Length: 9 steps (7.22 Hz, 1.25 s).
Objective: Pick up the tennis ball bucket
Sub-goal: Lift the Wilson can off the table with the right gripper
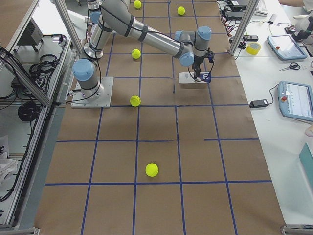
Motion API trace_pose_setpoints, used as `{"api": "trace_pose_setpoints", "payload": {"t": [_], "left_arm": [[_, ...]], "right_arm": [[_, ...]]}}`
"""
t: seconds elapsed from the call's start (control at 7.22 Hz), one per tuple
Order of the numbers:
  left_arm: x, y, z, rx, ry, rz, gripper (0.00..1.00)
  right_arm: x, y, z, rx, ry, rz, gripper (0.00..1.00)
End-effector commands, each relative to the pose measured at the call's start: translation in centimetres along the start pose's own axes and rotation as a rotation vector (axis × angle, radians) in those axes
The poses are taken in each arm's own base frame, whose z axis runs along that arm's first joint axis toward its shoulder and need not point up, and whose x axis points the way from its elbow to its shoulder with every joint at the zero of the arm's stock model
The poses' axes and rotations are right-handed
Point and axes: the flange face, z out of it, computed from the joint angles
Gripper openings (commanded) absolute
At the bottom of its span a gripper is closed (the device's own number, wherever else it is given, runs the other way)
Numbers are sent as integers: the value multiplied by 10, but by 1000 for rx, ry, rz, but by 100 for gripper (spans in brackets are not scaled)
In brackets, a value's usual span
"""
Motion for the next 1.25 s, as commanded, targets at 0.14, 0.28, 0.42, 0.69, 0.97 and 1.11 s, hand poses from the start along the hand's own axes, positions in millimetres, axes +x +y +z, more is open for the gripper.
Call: {"api": "trace_pose_setpoints", "payload": {"t": [0.14,0.28,0.42,0.69,0.97,1.11], "left_arm": [[1,2,4,-2,-1,6,100],[1,3,4,-2,1,6,100],[0,2,4,-1,1,4,100],[0,2,4,0,2,4,100],[0,1,4,1,5,3,100],[-1,0,5,1,5,1,100]], "right_arm": [[3,-1,10,-2,4,1,100],[10,-2,14,-8,-1,14,100],[13,-4,29,-28,-8,18,100],[12,-6,32,-19,-14,25,100],[12,-6,33,-22,-14,26,100],[12,-6,33,-21,-14,26,100]]}}
